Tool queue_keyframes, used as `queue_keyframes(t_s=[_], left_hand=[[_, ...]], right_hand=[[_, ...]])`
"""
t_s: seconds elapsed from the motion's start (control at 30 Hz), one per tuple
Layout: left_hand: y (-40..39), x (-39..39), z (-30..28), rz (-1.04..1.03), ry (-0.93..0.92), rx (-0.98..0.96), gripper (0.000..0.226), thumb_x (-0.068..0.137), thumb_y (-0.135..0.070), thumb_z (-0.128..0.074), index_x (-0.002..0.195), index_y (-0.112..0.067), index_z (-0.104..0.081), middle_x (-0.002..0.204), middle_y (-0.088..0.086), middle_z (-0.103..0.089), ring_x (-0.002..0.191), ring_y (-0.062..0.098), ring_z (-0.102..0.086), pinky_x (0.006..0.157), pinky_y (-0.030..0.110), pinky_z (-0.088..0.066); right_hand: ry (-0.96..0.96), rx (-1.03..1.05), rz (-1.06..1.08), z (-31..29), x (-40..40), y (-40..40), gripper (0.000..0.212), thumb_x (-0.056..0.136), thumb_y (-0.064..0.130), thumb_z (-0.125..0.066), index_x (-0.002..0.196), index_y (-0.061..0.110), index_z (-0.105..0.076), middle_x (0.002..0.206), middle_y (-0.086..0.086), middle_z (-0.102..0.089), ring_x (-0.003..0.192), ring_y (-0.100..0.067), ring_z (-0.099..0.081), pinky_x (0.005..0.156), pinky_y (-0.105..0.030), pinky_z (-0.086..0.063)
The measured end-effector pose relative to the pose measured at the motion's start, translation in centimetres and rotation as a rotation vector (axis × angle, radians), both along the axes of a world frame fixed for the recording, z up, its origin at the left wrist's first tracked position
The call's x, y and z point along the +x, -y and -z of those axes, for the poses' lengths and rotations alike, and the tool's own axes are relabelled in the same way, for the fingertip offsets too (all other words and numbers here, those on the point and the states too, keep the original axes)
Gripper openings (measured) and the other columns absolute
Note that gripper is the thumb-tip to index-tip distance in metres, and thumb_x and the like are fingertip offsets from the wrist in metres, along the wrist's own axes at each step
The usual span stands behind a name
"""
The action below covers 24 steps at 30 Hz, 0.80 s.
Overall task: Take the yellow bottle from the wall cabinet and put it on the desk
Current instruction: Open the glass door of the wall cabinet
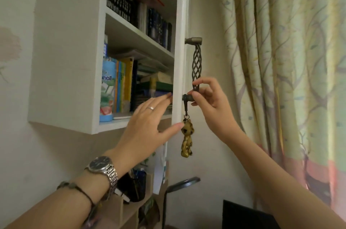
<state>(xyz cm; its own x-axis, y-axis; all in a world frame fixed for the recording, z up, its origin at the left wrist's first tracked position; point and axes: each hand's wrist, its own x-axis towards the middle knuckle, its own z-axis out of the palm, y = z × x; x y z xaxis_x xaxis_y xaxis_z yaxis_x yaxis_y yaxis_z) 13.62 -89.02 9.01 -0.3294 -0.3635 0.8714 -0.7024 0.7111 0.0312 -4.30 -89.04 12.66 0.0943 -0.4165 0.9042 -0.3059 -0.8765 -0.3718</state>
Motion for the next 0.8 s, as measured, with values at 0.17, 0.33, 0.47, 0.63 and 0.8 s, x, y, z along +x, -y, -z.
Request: queue_keyframes(t_s=[0.17, 0.33, 0.47, 0.63, 0.8], left_hand=[[0.4, -3.4, -0.1, 0.131, -0.024, 0.048, 0.076, 0.078, -0.068, -0.046, 0.142, -0.029, -0.035, 0.148, -0.012, -0.036, 0.138, 0.007, -0.026, 0.112, 0.031, -0.017], [0.6, -6.6, -0.3, 0.212, 0.005, 0.074, 0.077, 0.077, -0.067, -0.054, 0.144, -0.035, -0.029, 0.149, -0.021, -0.029, 0.138, 0.001, -0.018, 0.111, 0.029, -0.015], [0.9, -9.2, -0.7, 0.293, 0.020, 0.085, 0.080, 0.071, -0.069, -0.049, 0.142, -0.037, -0.031, 0.134, -0.032, -0.026, 0.129, -0.009, -0.015, 0.108, 0.024, -0.014], [2.3, -12.3, -0.8, 0.371, 0.050, 0.032, 0.069, 0.080, -0.062, -0.053, 0.141, -0.041, -0.030, 0.137, -0.033, -0.030, 0.125, -0.016, -0.017, 0.105, 0.020, -0.016], [3.6, -16.0, -0.6, 0.430, 0.082, 0.060, 0.063, 0.088, -0.044, -0.058, 0.142, -0.044, -0.025, 0.139, -0.026, -0.034, 0.116, -0.018, -0.022, 0.100, 0.018, -0.019]], right_hand=[[0.027, 0.011, 0.031, 0.3, -3.9, -0.8, 0.020, 0.096, 0.007, -0.052, 0.107, 0.022, -0.052, 0.096, -0.016, -0.067, 0.091, -0.020, -0.067, 0.082, -0.026, -0.054], [-0.016, -0.185, 0.449, 1.1, -7.0, -2.1, 0.030, 0.084, 0.044, -0.060, 0.109, 0.027, -0.059, 0.110, 0.001, -0.053, 0.105, -0.011, -0.051, 0.093, -0.022, -0.042], [-0.106, -0.299, 0.476, 1.0, -8.3, -3.2, 0.036, 0.077, 0.038, -0.073, 0.105, 0.026, -0.053, 0.094, 0.004, -0.058, 0.089, -0.008, -0.055, 0.081, -0.008, -0.039], [-0.020, -0.231, 0.434, 1.0, -11.7, -3.2, 0.038, 0.076, 0.019, -0.080, 0.102, 0.025, -0.052, 0.086, 0.015, -0.058, 0.084, -0.002, -0.057, 0.078, -0.010, -0.040], [-0.028, -0.202, 0.500, 0.9, -15.3, -4.0, 0.035, 0.079, 0.014, -0.077, 0.103, 0.023, -0.053, 0.085, 0.006, -0.059, 0.082, -0.008, -0.058, 0.079, -0.024, -0.045]])
